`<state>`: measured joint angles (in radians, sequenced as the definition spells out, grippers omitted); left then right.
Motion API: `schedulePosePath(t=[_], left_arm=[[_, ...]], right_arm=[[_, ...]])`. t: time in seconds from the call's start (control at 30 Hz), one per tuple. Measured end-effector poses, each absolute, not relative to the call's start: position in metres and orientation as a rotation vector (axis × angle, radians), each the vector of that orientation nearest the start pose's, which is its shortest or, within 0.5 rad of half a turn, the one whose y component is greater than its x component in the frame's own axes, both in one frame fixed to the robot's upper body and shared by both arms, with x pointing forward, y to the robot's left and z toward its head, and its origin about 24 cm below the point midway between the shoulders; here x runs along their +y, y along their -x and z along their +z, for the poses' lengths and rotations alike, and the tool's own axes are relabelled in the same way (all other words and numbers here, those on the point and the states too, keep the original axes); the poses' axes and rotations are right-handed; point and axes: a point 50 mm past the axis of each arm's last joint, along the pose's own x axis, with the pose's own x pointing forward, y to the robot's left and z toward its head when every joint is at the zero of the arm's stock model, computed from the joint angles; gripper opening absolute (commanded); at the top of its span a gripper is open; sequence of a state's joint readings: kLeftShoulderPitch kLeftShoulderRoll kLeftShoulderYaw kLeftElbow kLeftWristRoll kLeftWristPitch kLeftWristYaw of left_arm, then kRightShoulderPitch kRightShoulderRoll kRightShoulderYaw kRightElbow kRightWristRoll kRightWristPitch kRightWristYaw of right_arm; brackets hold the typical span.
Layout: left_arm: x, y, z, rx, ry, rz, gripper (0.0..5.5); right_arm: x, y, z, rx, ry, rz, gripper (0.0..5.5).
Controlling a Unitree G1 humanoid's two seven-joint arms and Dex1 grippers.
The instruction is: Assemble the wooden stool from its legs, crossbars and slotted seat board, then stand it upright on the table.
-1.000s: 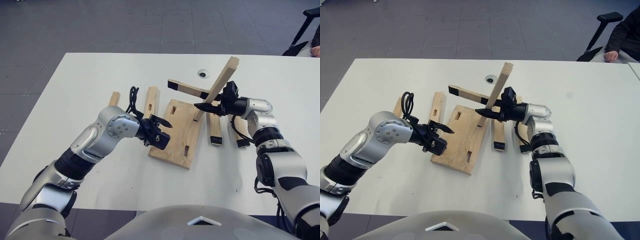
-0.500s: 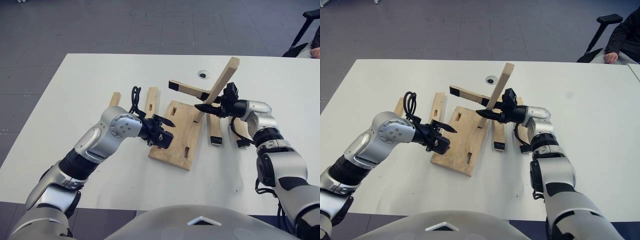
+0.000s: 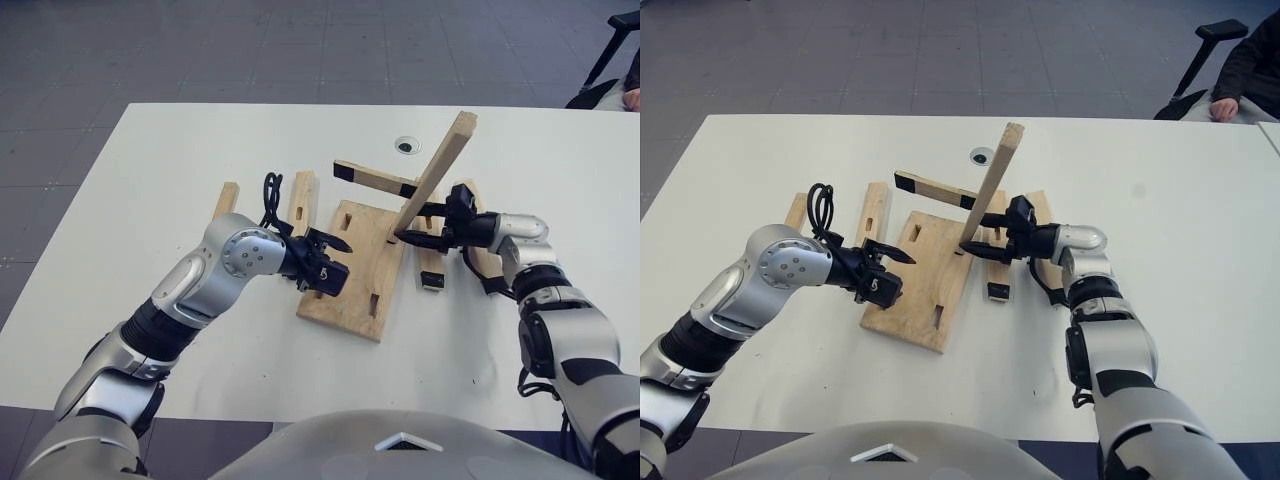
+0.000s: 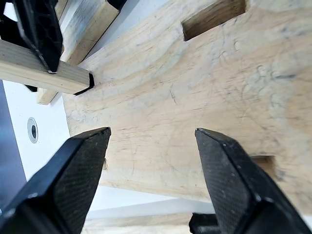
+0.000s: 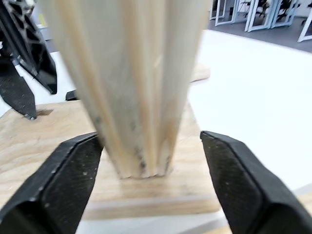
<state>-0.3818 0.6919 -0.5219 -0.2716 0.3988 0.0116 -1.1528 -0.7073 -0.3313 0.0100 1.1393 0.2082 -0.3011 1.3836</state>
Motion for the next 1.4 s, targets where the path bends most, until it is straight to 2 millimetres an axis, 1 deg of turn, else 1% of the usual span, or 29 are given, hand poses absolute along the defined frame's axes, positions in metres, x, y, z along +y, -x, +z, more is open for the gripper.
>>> schedulePosePath(t=[0.03,0.17,0.27,0.3,0.43,0.5,0.53,0.57,0.63,0.67,0.73,0.8,0.83,0.87,0.9,0.93,0.97,1.0,1.07,1.13,1.17,1.27,1.3,1.4], left_arm=[[0.112,-0.241,0.102,0.132,-1.342,-1.466,3.22],[0.112,-0.240,0.099,0.136,-1.337,-1.455,3.22],[0.109,-0.240,0.097,0.129,-1.310,-1.430,3.22],[0.109,-0.240,0.097,0.132,-1.301,-1.425,3.22],[0.106,-0.241,0.095,0.178,-1.173,-1.382,3.22],[0.102,-0.240,0.098,0.196,-1.077,-1.374,3.22],[0.098,-0.239,0.102,0.207,-0.974,-1.361,3.22],[0.095,-0.238,0.104,0.217,-0.920,-1.359,3.22],[0.089,-0.236,0.105,0.240,-0.805,-1.360,3.22],[0.086,-0.235,0.106,0.244,-0.770,-1.357,3.22],[0.085,-0.235,0.105,0.257,-0.737,-1.346,3.22],[0.085,-0.235,0.103,0.286,-0.716,-1.326,3.22],[0.086,-0.236,0.102,0.293,-0.710,-1.320,3.22],[0.087,-0.235,0.100,0.307,-0.699,-1.314,3.22],[0.088,-0.234,0.098,0.320,-0.692,-1.313,3.22],[0.089,-0.233,0.096,0.333,-0.688,-1.312,3.22],[0.091,-0.232,0.094,0.346,-0.690,-1.311,3.22],[0.092,-0.232,0.093,0.354,-0.696,-1.311,3.22],[0.095,-0.230,0.088,0.383,-0.709,-1.315,3.22],[0.101,-0.230,0.082,0.436,-0.719,-1.307,3.22],[0.103,-0.230,0.080,0.457,-0.725,-1.301,3.22],[0.106,-0.229,0.078,0.477,-0.731,-1.293,3.22],[0.106,-0.229,0.078,0.472,-0.727,-1.294,3.22],[0.104,-0.228,0.077,0.464,-0.730,-1.294,3.22]], right_arm=[[-0.175,-0.327,0.048,0.170,0.038,1.260,4.33],[-0.188,-0.333,0.066,0.144,0.113,1.279,4.37],[-0.210,-0.336,0.085,0.140,0.189,1.257,4.37],[-0.215,-0.336,0.088,0.138,0.203,1.252,4.37],[-0.237,-0.335,0.106,0.133,0.274,1.228,4.37],[-0.243,-0.335,0.111,0.127,0.290,1.217,4.37],[-0.247,-0.336,0.116,0.104,0.264,1.183,4.37],[-0.251,-0.338,0.121,0.085,0.239,1.135,4.37],[-0.261,-0.352,0.142,-0.004,0.161,0.919,4.37],[-0.264,-0.360,0.156,-0.049,0.121,0.806,4.37],[-0.265,-0.373,0.179,-0.111,0.050,0.639,4.37],[-0.254,-0.388,0.207,-0.149,-0.133,0.462,4.37],[-0.246,-0.391,0.219,-0.158,-0.202,0.431,4.37],[-0.230,-0.394,0.240,-0.187,-0.290,0.427,4.37],[-0.214,-0.391,0.260,-0.217,-0.341,0.447,4.37],[-0.201,-0.387,0.275,-0.244,-0.363,0.477,4.37],[-0.185,-0.378,0.289,-0.270,-0.383,0.521,4.37],[-0.177,-0.373,0.296,-0.275,-0.395,0.545,4.37],[-0.157,-0.354,0.312,-0.286,-0.415,0.621,4.37],[-0.143,-0.332,0.317,-0.270,-0.408,0.686,4.37],[-0.139,-0.324,0.313,-0.254,-0.400,0.705,4.37],[-0.140,-0.312,0.304,-0.219,-0.385,0.699,4.37],[-0.139,-0.309,0.297,-0.196,-0.375,0.694,4.37],[-0.136,-0.305,0.284,-0.157,-0.354,0.697,4.37]])
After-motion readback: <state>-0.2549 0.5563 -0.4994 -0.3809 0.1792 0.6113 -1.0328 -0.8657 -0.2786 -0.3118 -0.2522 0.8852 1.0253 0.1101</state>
